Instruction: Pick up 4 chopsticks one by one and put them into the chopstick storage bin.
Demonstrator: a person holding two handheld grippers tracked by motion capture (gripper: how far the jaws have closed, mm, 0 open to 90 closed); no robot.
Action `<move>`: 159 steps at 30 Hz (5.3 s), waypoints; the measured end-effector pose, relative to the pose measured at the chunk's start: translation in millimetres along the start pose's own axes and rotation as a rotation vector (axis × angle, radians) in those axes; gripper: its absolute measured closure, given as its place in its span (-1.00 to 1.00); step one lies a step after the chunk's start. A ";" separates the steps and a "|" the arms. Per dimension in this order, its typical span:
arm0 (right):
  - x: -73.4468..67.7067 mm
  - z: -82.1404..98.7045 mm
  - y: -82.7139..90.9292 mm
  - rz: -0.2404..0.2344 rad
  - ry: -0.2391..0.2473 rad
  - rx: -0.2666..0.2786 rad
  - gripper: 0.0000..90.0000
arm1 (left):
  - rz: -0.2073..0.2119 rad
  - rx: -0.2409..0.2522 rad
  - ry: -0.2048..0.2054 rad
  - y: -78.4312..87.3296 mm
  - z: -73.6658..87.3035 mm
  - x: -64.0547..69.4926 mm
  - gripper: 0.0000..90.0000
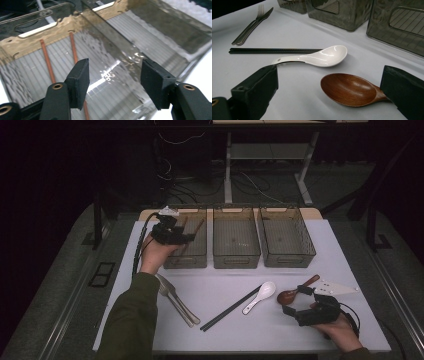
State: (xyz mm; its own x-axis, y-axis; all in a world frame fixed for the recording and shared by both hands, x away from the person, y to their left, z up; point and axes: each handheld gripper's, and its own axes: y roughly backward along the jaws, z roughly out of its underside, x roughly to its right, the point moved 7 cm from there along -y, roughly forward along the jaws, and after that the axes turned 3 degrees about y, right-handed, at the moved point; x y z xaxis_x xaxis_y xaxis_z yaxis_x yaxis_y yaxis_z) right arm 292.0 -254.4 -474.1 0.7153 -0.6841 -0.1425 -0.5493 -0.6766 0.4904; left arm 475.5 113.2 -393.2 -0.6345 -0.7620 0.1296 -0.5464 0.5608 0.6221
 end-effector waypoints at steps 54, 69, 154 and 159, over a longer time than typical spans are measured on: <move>1.4 3.0 -1.1 0.013 -0.005 -0.018 -0.97 | 0.206 0.106 -0.124 29.7 125.5 117.2 -0.65; 3.7 3.1 -2.6 0.025 -0.004 -0.022 -0.97 | 0.261 0.036 -0.164 19.9 136.5 144.2 -0.25; 3.2 2.3 -2.6 0.018 -0.006 -0.016 -0.97 | 0.265 -0.143 -0.183 -14.2 155.0 171.5 0.88; 3.4 2.6 -2.9 0.016 -0.006 -0.021 -0.97 | 0.260 -0.146 -0.162 -14.3 154.5 171.4 0.89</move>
State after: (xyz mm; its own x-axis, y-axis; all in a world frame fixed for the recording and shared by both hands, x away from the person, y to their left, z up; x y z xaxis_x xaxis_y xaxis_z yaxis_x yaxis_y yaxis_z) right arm 294.9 -255.5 -478.2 0.7039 -0.6965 -0.1393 -0.5514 -0.6595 0.5109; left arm 290.1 24.6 -499.1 -0.8272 -0.5317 0.1818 -0.2778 0.6683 0.6901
